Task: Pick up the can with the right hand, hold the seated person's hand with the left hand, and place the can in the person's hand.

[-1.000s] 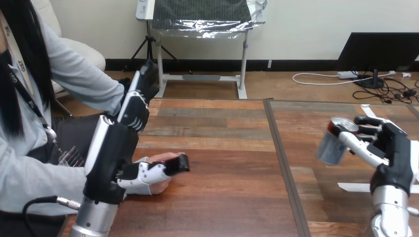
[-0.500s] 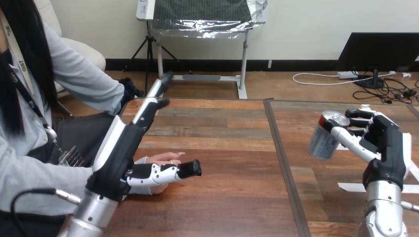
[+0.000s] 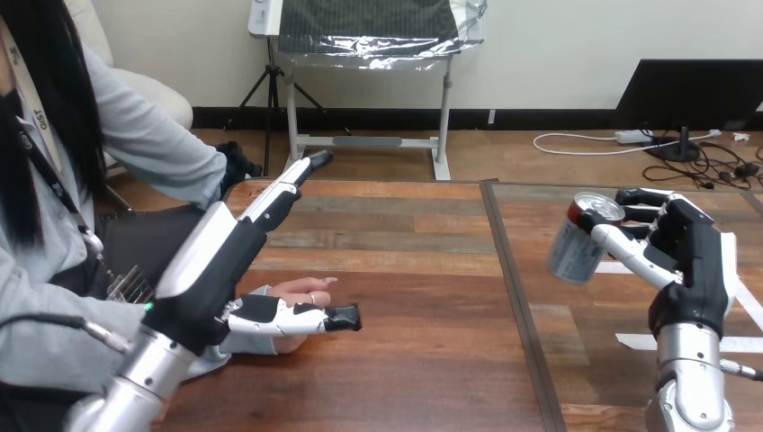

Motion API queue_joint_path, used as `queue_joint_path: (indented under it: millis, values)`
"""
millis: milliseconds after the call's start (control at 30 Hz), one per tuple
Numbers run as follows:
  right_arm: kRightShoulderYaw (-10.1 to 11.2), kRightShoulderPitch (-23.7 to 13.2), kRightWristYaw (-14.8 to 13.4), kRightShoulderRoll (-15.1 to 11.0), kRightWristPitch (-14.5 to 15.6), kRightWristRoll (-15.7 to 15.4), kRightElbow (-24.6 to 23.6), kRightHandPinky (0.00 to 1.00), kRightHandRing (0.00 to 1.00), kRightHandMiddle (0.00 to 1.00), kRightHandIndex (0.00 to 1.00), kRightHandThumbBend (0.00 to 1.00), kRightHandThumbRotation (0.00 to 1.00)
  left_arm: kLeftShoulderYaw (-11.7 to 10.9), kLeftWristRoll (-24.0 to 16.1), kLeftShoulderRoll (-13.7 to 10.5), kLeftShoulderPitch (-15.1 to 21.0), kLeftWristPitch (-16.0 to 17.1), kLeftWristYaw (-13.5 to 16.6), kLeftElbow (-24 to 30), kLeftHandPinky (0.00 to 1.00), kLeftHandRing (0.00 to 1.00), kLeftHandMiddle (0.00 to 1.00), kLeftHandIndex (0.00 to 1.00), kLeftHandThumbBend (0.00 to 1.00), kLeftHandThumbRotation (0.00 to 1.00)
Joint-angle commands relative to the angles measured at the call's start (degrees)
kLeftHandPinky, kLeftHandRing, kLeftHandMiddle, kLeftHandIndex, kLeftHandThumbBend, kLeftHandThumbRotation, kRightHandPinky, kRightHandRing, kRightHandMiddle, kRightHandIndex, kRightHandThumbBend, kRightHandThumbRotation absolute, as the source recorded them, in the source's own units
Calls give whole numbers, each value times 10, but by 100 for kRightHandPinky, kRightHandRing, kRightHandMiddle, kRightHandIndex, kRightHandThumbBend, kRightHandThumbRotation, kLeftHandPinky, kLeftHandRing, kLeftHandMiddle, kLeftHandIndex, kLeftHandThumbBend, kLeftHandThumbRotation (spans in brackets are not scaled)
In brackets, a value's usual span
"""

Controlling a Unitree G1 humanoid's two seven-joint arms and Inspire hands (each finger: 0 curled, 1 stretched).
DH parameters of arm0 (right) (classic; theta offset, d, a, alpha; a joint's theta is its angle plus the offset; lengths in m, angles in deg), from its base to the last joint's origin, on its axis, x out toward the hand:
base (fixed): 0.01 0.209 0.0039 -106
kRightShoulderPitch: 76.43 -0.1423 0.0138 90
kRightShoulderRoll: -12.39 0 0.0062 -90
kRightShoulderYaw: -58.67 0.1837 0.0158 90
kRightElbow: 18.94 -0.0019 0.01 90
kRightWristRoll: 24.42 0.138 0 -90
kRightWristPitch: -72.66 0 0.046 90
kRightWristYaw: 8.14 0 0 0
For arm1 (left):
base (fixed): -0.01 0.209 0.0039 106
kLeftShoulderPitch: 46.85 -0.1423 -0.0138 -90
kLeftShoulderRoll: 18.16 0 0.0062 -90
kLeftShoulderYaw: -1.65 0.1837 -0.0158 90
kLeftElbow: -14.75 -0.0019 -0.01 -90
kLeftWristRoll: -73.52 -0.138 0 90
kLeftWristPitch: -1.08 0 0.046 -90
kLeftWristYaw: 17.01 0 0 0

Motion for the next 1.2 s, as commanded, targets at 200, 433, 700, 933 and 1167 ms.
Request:
queue_joint_path:
  millis: [200,433,700,933,1167]
  values:
    - [-9,-39,-9,9,-27,-14,-54,31,37,44,48,79,0,30,-52,-49,28,-47,22,61,86,91,92,91,100,32]
    - [-17,-36,-15,13,-31,-25,-64,30,37,43,48,78,0,45,-67,-72,40,-79,13,74,84,89,89,88,100,32]
    - [-25,-30,-23,20,-27,-33,-83,30,36,43,47,77,0,66,-95,-98,65,-98,21,57,82,86,86,85,100,32]
    - [-28,-25,-22,26,-20,-34,-101,30,36,42,47,75,0,88,-120,-118,92,-114,27,35,81,85,84,84,100,34]
    - [-34,-19,-30,30,-17,-42,-118,29,35,42,47,74,0,111,-141,-135,120,-124,29,9,82,84,83,83,100,36]
